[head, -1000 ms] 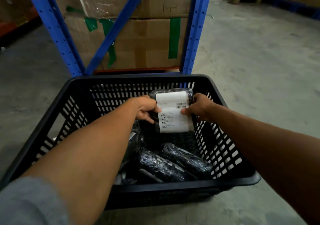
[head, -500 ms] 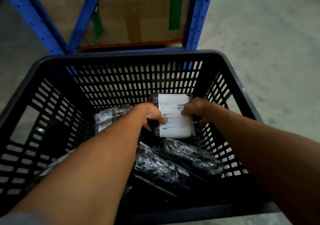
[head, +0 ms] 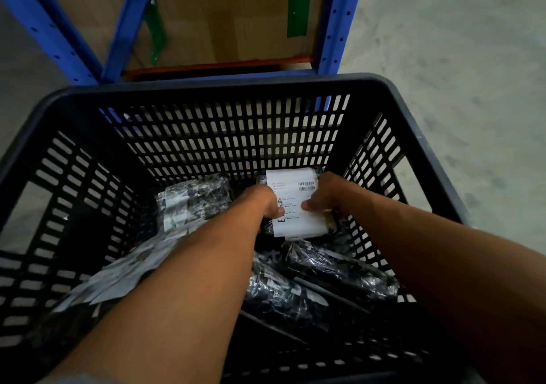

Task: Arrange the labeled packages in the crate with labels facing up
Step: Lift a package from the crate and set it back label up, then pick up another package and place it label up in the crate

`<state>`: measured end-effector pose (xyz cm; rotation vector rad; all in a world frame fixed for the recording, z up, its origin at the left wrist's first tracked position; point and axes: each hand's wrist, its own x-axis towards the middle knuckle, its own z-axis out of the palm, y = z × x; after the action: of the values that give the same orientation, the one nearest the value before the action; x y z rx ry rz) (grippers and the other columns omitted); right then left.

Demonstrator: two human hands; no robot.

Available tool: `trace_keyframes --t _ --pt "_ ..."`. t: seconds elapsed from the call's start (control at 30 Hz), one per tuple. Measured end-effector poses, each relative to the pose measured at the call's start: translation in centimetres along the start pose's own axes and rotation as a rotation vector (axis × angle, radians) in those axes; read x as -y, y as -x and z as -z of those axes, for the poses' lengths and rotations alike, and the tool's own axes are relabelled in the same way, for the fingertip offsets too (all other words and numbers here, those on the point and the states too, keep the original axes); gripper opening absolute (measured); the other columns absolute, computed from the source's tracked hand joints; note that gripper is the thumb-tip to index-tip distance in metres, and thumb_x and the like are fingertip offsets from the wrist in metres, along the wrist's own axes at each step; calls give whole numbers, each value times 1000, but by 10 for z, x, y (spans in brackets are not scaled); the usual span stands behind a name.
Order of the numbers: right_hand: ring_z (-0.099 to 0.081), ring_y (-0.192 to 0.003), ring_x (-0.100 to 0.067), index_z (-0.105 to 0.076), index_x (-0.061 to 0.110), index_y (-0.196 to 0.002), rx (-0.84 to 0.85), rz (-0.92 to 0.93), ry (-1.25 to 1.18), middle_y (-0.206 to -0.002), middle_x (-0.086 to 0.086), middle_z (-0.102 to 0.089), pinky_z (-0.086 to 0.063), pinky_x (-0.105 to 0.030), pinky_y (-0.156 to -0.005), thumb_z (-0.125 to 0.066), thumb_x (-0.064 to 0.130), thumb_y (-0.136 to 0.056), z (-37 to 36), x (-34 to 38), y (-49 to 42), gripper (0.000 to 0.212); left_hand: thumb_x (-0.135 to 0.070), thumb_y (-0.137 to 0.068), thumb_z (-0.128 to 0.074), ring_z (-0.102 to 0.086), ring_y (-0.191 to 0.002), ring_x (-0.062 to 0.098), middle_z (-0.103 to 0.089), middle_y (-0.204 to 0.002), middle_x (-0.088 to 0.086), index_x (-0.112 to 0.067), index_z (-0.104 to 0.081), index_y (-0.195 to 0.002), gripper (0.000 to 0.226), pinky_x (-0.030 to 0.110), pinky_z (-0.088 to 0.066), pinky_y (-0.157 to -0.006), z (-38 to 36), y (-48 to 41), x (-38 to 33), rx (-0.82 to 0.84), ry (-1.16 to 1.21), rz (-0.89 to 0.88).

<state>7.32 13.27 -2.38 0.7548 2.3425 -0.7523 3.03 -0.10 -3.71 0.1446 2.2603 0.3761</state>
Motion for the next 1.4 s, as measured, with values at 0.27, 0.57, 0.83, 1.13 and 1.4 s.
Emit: trace_keyframes --t 0.27,0.57,0.83,1.13,1.4 --pt "-58 -89 -21 -56 8 -117 -75 50 142 -115 -11 -64 -52 -30 -78 -74 37 -80 2 -2 9 51 -28 -85 -72 -70 -94 26 -64 -122 12 -5 -58 -123 48 27 -53 -68 -5 8 -4 -169 -43 69" --pt "-68 -88 -36 -54 -5 -127 321 -62 246 -125 -29 -60 -53 -46 -95 -59 6 -94 43 9 63 35 -13 -82 -74 -70 -99 30 -68 -107 18 -1 -55 -127 51 40 -58 -89 44 49 -8 332 113 95" --pt "-53 -125 -43 -49 -12 -129 587 -109 511 -129 -30 -55 -43 -50 -106 -61 0 -90 55 -5 120 42 -22 -58 -86 -38 -136 35 -35 -154 11 -36 -39 -145 99 48 -38 -110 40 96 -23 658 -121 -76" --pt "-62 -104 -36 -60 -1 -119 577 -93 475 -118 -23 -58 -56 -40 -89 -72 1 -80 29 -20 121 40 -6 -69 -84 -60 -116 33 -49 -143 13 -10 -51 -137 76 34 -60 -83 26 100 -21 478 -37 -196" --pt "-57 -78 -20 -68 8 -103 255 184 50 -98 -11 -62 -53 -29 -62 -73 21 -69 121 12 138 37 -43 -40 -92 -71 -88 22 -72 -109 10 -14 -71 -109 78 21 -52 -52 114 119 6 176 376 -263"
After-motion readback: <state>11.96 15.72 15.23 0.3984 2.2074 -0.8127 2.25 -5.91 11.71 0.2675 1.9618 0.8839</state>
